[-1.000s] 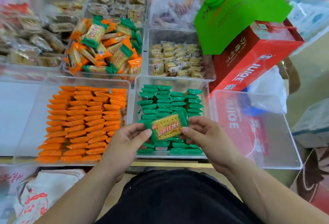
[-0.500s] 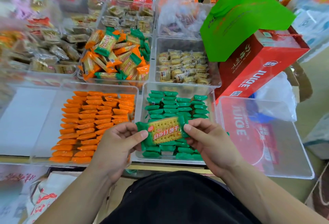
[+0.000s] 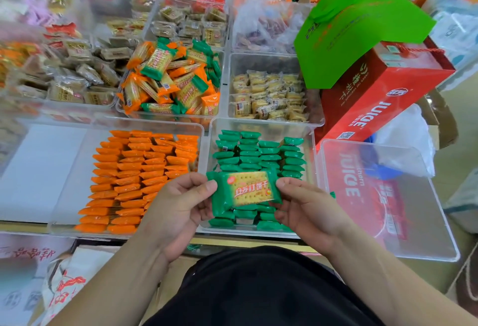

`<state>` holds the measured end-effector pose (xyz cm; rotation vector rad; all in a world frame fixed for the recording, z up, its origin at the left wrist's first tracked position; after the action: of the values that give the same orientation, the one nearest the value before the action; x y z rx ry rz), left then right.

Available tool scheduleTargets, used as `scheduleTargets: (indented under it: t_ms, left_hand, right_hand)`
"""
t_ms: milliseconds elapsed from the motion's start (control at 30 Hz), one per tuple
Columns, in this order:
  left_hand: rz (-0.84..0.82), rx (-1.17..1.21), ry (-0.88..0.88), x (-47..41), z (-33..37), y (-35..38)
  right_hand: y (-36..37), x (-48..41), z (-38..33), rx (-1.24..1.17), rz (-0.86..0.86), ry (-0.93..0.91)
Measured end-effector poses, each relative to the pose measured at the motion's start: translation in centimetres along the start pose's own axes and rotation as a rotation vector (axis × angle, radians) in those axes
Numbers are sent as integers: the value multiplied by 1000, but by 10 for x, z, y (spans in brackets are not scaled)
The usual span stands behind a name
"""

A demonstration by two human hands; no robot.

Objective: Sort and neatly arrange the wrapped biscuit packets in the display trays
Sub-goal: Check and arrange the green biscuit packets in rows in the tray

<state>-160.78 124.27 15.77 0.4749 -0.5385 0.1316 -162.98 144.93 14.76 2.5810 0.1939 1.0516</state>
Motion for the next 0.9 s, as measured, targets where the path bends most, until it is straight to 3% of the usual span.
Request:
scheduleTargets:
  t_ms: [133, 300, 533, 733, 900]
  left_hand:
    - [-20, -53, 21, 1, 10, 8]
    - [-12, -68, 59, 1, 11, 6]
    - [2, -88, 170, 7, 16, 13]
    - [31, -464, 237, 15, 23, 12]
    - [115, -302, 26, 10, 6, -3]
  right_hand:
    - [-3, -1, 5, -233, -113, 51]
    - [-3, 6, -12, -233, -234, -83]
    - [-5, 13, -18, -163, -126, -167]
    - [-10, 15, -15, -6, 1, -122]
    - [-11, 14, -3, 130, 38, -1]
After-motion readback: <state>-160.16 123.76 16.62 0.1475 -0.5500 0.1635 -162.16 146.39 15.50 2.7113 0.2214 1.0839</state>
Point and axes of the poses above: each hand's wrist, its own x-axis away from the middle knuckle, its own y-axis out of the palm, z = x × y, the point moved 7 cm from there along -x, towards the middle knuckle, and after that the axes turned 1 degree about z, right-handed, at the moved point
